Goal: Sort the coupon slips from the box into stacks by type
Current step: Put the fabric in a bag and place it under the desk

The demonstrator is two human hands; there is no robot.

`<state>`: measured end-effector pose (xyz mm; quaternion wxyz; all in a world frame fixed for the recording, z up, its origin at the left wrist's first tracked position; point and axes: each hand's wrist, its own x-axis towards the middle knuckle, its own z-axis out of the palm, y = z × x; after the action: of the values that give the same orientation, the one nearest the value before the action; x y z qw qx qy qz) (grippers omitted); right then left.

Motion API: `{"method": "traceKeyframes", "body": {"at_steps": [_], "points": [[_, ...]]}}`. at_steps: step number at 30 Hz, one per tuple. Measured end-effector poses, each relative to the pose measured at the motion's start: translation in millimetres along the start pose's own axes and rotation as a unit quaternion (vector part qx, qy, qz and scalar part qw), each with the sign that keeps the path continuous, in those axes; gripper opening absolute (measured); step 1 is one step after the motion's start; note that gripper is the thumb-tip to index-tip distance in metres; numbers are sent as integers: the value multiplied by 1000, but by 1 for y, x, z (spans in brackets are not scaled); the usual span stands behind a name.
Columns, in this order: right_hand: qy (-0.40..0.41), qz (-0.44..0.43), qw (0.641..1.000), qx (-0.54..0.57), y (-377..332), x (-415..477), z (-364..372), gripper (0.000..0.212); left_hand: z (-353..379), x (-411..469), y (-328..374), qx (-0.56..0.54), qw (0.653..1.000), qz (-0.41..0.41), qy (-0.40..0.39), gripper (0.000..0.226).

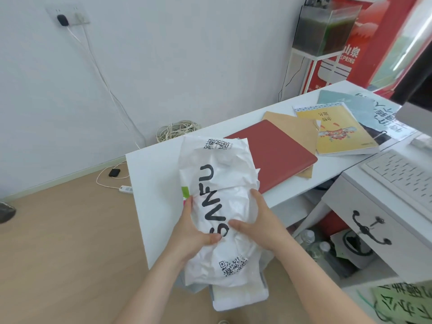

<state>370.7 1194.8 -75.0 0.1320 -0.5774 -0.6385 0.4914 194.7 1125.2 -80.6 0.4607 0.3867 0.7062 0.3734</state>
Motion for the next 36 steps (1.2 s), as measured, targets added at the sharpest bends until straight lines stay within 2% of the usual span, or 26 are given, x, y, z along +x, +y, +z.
{"method": "traceKeyframes", "body": {"at_steps": [2,5,8,12,17,22,28,32,33,34,36], "points": [[27,-19,996,85,16,-18,-9,107,13,-19,7,25,999,24,2,113],[69,-35,982,174,52,-52,-31,107,47,-43,24,124,990,64,-6,117],[110,10,965,238,100,-86,-59,107,98,-58,35,197,974,97,-54,118],[146,59,960,232,169,-127,-79,103,175,-73,3,204,968,64,-131,120],[87,127,965,212,240,-129,-49,99,216,-82,-76,150,975,-25,-164,118],[5,106,984,142,250,-48,11,102,183,-41,-140,66,993,-76,-65,112],[-89,22,992,84,223,89,111,91,104,63,-217,90,988,-87,93,112],[-107,-11,993,49,203,166,170,86,67,123,-246,98,979,-82,157,82],[-109,-15,993,32,201,177,184,90,62,133,-253,114,974,-103,164,80],[-111,-23,993,16,202,186,198,94,58,143,-261,154,963,-135,176,87],[-96,-44,994,-26,211,188,213,98,58,147,-269,323,910,-166,200,105]]}}
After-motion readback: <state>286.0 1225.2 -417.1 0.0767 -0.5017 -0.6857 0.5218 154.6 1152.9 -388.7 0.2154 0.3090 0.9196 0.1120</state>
